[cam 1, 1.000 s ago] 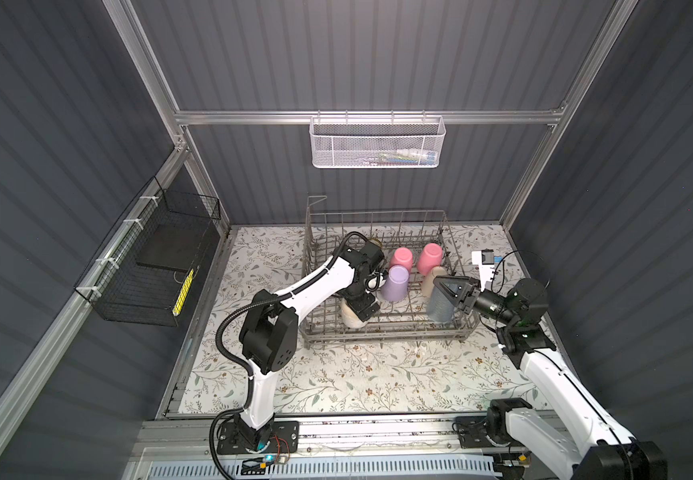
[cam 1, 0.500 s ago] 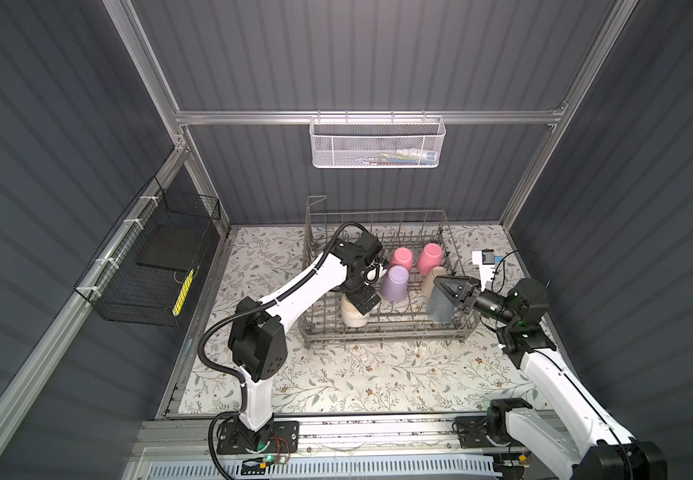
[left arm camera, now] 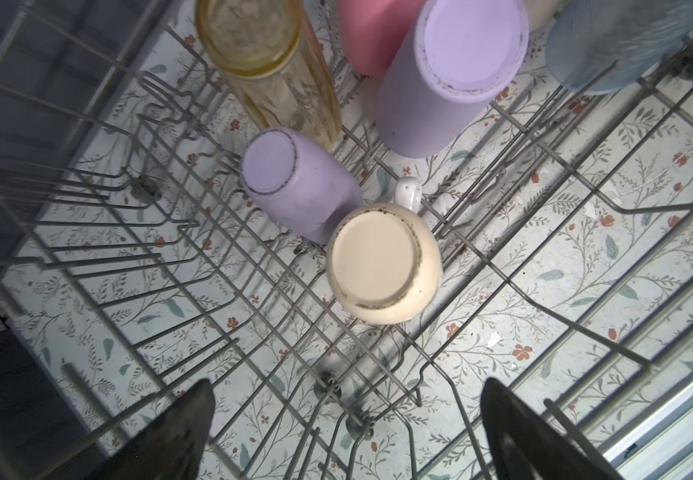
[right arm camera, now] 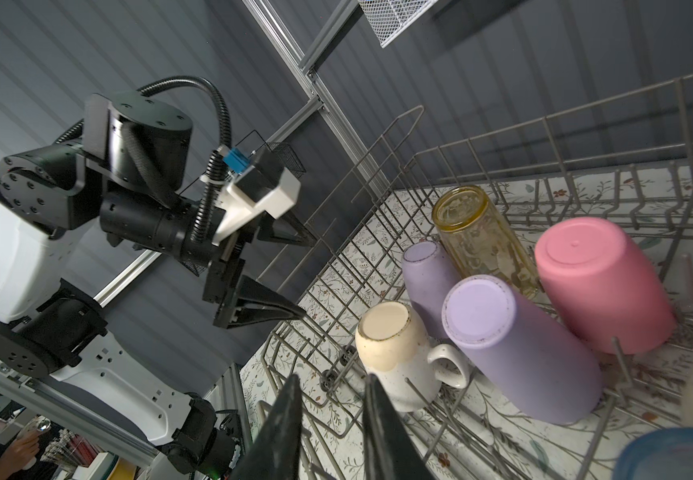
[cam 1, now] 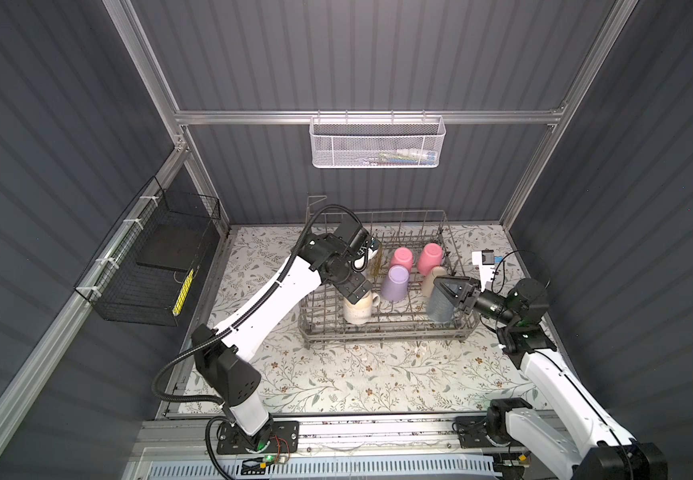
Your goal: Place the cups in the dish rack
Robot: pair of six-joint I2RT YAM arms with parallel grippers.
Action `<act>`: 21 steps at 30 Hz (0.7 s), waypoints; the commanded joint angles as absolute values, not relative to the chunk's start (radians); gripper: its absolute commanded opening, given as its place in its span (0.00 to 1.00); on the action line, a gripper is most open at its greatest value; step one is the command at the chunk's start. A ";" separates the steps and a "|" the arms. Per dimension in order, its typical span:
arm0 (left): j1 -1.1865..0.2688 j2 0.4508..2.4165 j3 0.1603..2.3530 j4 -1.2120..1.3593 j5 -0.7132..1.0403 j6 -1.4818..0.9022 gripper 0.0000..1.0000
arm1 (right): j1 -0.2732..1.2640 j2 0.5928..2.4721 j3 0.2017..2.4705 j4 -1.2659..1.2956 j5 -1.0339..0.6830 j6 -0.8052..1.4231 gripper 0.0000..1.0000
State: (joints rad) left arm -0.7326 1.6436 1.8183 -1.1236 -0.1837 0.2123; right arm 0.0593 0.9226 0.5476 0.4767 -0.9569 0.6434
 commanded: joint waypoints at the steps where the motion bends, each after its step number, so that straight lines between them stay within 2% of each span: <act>1: -0.739 1.523 1.804 -1.044 -0.266 0.186 1.00 | 0.057 0.911 0.543 0.473 -0.959 0.625 0.27; 8: -0.732 1.286 1.581 -0.695 -0.530 0.154 1.00 | 0.057 0.902 0.559 0.425 -0.935 0.591 0.28; 11: -0.685 1.195 1.474 -0.533 -0.619 0.134 1.00 | 0.057 0.885 0.580 0.351 -0.886 0.539 0.28; 15: -0.519 1.123 1.334 -0.378 -0.548 0.051 1.00 | 0.057 0.874 0.622 0.257 -0.777 0.476 0.29; 21: -0.419 1.147 1.178 -0.150 -0.556 0.010 1.00 | 0.057 0.873 0.648 0.190 -0.599 0.431 0.31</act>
State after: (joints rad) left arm -0.4488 1.1347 1.2251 -0.3222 -0.5545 0.0662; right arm 0.0593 0.8829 0.6220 0.2504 -0.7139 0.4820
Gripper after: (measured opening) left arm 0.997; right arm 0.305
